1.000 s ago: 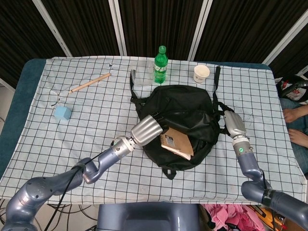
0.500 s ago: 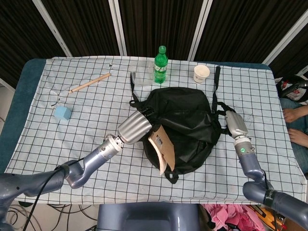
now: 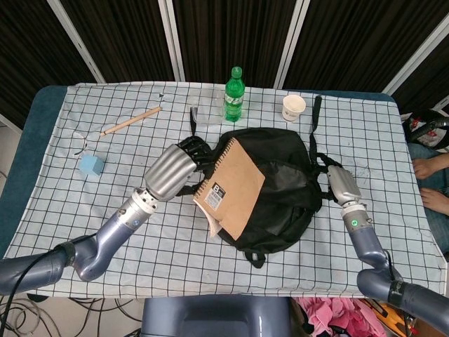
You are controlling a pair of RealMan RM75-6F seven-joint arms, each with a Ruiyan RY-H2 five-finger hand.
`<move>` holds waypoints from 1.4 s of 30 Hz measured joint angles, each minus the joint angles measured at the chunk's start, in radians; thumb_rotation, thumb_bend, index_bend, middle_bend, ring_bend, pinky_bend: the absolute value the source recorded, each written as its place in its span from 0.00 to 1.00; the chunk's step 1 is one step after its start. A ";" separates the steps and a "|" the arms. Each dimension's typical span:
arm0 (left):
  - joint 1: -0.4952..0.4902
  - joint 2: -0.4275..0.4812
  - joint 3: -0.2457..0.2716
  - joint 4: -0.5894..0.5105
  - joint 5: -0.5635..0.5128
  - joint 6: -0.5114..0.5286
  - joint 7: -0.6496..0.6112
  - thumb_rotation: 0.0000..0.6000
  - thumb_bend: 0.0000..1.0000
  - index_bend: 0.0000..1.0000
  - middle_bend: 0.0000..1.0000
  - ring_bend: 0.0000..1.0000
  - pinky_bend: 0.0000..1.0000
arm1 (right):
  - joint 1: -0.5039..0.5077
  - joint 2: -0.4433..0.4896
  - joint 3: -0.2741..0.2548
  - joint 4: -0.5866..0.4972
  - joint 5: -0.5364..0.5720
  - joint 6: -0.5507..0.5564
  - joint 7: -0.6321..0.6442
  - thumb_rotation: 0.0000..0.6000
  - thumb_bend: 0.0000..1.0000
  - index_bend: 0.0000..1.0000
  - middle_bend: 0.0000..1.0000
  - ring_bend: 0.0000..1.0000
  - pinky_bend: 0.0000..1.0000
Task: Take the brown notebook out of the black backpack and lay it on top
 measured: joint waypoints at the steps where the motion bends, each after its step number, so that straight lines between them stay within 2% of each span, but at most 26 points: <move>1: 0.009 0.020 -0.007 -0.012 -0.005 0.005 0.001 1.00 0.41 0.65 0.59 0.33 0.29 | -0.001 0.001 -0.003 -0.004 -0.004 0.001 -0.002 1.00 0.46 0.72 0.08 0.11 0.12; 11: 0.079 0.137 -0.032 -0.032 -0.020 0.060 0.041 1.00 0.41 0.65 0.59 0.33 0.29 | -0.017 0.022 -0.036 -0.107 -0.061 0.030 -0.016 1.00 0.46 0.72 0.08 0.11 0.12; 15: 0.118 0.168 -0.031 0.009 -0.042 0.070 0.027 1.00 0.41 0.65 0.58 0.33 0.29 | -0.040 0.059 -0.073 -0.233 -0.130 0.057 -0.021 1.00 0.46 0.72 0.08 0.11 0.12; 17: 0.126 0.171 -0.030 0.038 -0.049 0.071 0.011 1.00 0.41 0.65 0.58 0.33 0.29 | -0.052 0.083 -0.094 -0.298 -0.167 0.069 -0.025 1.00 0.42 0.71 0.08 0.11 0.12; 20: 0.135 0.167 -0.029 0.084 -0.060 0.066 -0.017 1.00 0.41 0.65 0.58 0.33 0.29 | -0.069 0.130 -0.135 -0.402 -0.223 0.080 -0.032 1.00 0.31 0.56 0.06 0.11 0.12; 21: 0.137 0.165 -0.029 0.098 -0.064 0.062 -0.024 1.00 0.41 0.65 0.58 0.33 0.29 | -0.074 0.152 -0.153 -0.438 -0.244 0.079 -0.035 1.00 0.28 0.46 0.05 0.10 0.12; 24: 0.140 0.151 -0.028 0.134 -0.071 0.054 -0.044 1.00 0.41 0.65 0.58 0.33 0.29 | -0.082 0.203 -0.194 -0.507 -0.285 0.069 -0.043 1.00 0.21 0.23 0.03 0.09 0.12; 27: 0.138 0.131 -0.028 0.160 -0.073 0.045 -0.058 1.00 0.41 0.65 0.58 0.33 0.29 | -0.085 0.238 -0.214 -0.548 -0.310 0.059 -0.044 1.00 0.18 0.08 0.02 0.08 0.12; 30: 0.130 0.107 -0.027 0.182 -0.072 0.032 -0.062 1.00 0.41 0.65 0.58 0.33 0.29 | -0.084 0.249 -0.219 -0.554 -0.306 0.048 -0.038 1.00 0.15 0.02 0.01 0.08 0.12; 36: 0.108 0.050 -0.034 0.225 -0.066 0.027 -0.057 1.00 0.41 0.65 0.58 0.33 0.29 | -0.073 0.276 -0.227 -0.536 -0.290 0.012 -0.029 1.00 0.13 0.02 0.00 0.07 0.12; 42: 0.052 -0.035 -0.067 0.278 -0.095 -0.018 -0.069 1.00 0.41 0.65 0.58 0.33 0.29 | -0.071 0.315 -0.220 -0.515 -0.288 0.017 -0.008 1.00 0.13 0.02 0.01 0.08 0.12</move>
